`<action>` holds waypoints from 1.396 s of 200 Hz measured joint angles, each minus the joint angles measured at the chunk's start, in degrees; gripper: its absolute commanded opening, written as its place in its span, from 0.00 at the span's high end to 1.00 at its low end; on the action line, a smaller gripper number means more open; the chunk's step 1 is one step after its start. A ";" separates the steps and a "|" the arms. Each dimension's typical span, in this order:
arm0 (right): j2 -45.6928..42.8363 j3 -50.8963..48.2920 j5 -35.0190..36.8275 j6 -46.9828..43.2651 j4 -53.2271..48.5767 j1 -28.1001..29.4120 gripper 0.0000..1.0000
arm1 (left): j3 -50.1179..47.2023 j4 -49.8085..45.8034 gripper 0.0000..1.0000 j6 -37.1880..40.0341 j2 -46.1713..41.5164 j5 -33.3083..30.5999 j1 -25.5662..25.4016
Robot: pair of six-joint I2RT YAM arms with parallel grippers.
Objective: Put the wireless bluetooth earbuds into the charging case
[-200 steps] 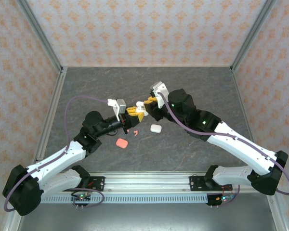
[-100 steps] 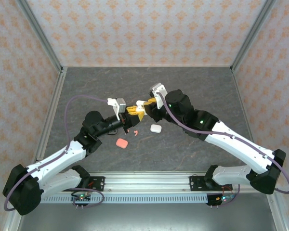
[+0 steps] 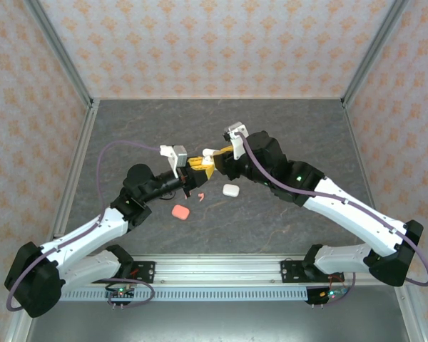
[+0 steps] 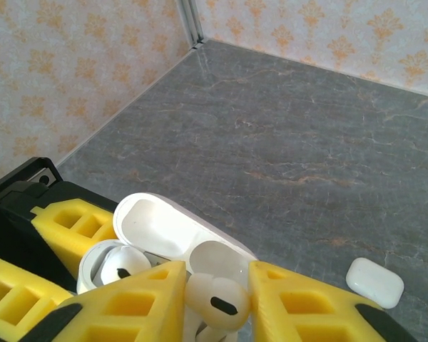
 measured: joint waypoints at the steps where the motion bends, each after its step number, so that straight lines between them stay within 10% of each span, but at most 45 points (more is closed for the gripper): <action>1: 0.00 0.02 0.00 -0.02 -0.07 0.00 0.71 | 0.00 0.02 1.00 0.00 0.02 0.02 0.00; 183: 0.00 2.14 -1.90 3.30 -1.22 -0.02 0.51 | 0.00 2.84 1.00 -0.02 0.63 -0.42 0.00; 279: -8.07 3.02 -8.17 5.18 -0.66 -8.72 0.01 | 0.00 3.82 1.00 -0.02 0.90 -0.42 0.00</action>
